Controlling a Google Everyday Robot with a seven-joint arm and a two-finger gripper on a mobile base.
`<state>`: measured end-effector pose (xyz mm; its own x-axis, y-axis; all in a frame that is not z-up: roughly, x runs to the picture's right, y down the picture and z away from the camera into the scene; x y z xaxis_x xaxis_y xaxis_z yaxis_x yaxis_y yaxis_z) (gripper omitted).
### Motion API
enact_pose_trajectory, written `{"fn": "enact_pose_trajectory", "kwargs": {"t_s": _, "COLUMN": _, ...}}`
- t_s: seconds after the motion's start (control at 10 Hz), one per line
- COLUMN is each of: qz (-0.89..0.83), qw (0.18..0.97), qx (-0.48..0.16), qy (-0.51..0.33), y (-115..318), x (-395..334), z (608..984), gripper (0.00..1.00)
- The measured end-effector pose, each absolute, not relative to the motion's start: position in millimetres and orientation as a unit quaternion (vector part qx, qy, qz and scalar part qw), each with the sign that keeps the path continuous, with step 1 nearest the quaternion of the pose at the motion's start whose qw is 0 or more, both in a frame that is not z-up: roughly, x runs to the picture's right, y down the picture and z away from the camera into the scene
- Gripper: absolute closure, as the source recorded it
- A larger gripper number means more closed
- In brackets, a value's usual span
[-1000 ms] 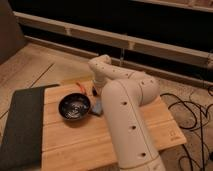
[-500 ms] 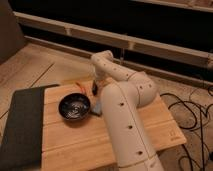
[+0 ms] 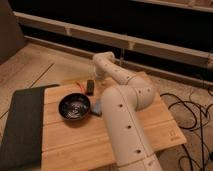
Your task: Push the eraser across the table
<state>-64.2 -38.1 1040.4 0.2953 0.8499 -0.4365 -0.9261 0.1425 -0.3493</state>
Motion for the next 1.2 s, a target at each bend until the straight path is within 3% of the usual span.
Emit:
{"fn": "enact_pose_trajectory", "kwargs": {"t_s": 0.6, "qz": 0.588, "qw": 0.745, "qx": -0.311, "qy": 0.047, "y": -33.8, "x": -99.6, "z": 1006.2, "gripper": 1.00}}
{"fn": "enact_pose_trajectory", "kwargs": {"t_s": 0.9, "qz": 0.620, "qw": 0.724, "qx": -0.284, "qy": 0.103, "y": -6.7, "x": -50.8, "z": 963.0, "gripper": 1.00}}
{"fn": "enact_pose_trajectory", "kwargs": {"t_s": 1.2, "qz": 0.610, "qw": 0.718, "qx": -0.290, "qy": 0.168, "y": 40.3, "x": -47.3, "z": 934.4, "gripper": 1.00}}
